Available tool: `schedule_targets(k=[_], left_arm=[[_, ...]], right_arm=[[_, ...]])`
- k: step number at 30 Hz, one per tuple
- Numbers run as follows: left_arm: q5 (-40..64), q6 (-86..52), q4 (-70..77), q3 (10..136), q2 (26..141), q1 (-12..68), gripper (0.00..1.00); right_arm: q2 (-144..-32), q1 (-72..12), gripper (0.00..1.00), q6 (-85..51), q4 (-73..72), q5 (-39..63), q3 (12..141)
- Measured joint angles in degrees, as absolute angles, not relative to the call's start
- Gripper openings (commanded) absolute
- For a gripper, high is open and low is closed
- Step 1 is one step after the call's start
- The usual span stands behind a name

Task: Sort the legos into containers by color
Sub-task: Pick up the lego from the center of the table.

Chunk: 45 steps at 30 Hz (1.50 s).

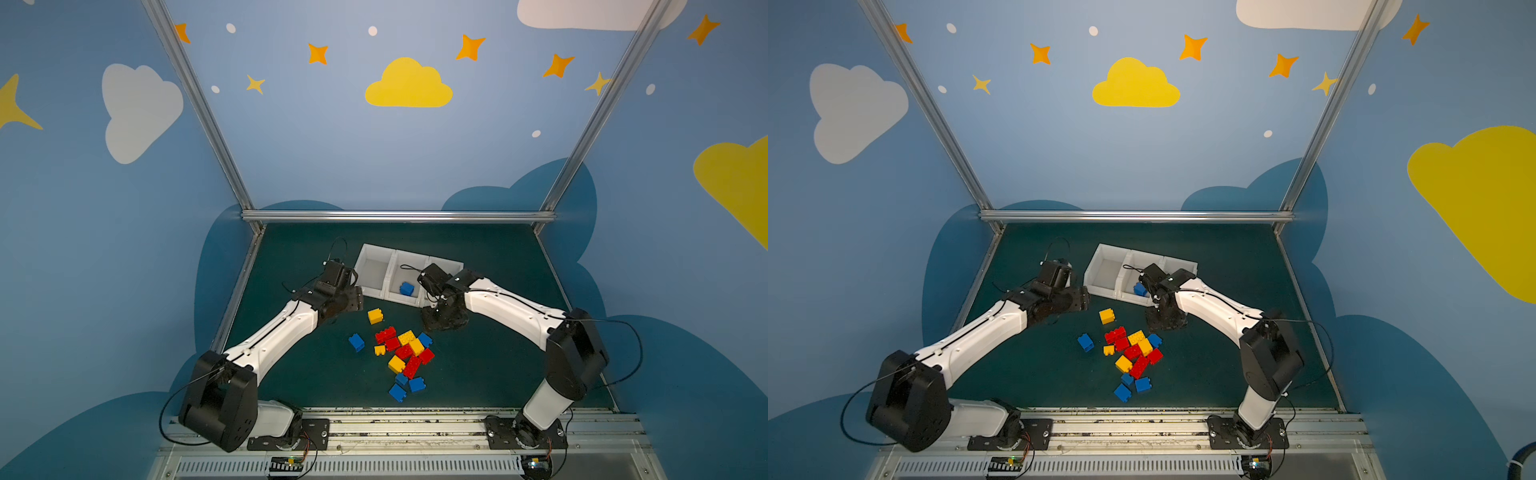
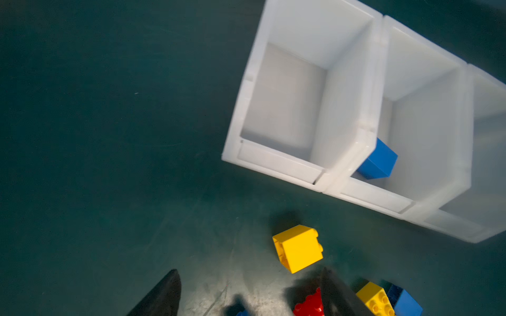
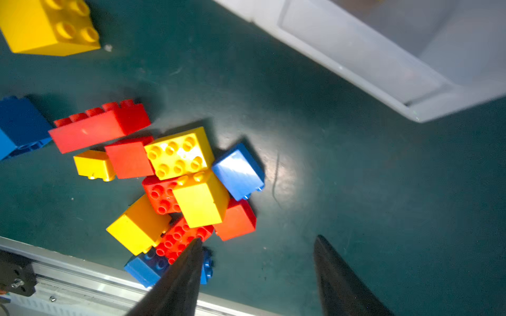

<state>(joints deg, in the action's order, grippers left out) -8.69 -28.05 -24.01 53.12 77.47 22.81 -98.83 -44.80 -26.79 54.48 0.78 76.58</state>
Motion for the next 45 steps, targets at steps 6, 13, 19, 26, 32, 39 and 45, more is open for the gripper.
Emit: schedule_targets(k=[6,13,19,26,32,39,45], left_arm=[[-9.3,-29.2,-23.9,49.1,70.3,20.4,0.91],[-9.9,-30.5,-24.0,42.9,63.7,18.5,0.99],[-10.1,-31.7,-23.9,39.3,58.3,17.5,0.99],[-10.1,-32.2,-23.8,37.4,55.3,17.3,0.99],[-10.0,-32.4,-23.6,36.9,55.0,17.2,0.99],[-9.4,-32.4,-23.5,36.9,55.0,17.1,0.99],[-9.0,-32.4,-23.5,36.8,55.0,17.0,0.99]], right_arm=[[-105.9,-50.6,0.8,-26.9,53.8,1.6,84.8],[-113.6,-54.1,0.86,-26.9,53.6,3.6,91.8],[-118.5,-54.9,0.86,-26.7,53.9,4.8,95.6],[-122.4,-55.0,0.86,-26.0,54.7,5.7,100.0],[-124.7,-55.3,0.84,-25.5,55.7,5.9,102.3],[-127.6,-55.9,0.79,-25.5,57.0,5.0,105.0],[-128.9,-55.9,0.65,-25.8,58.1,3.9,106.6]])
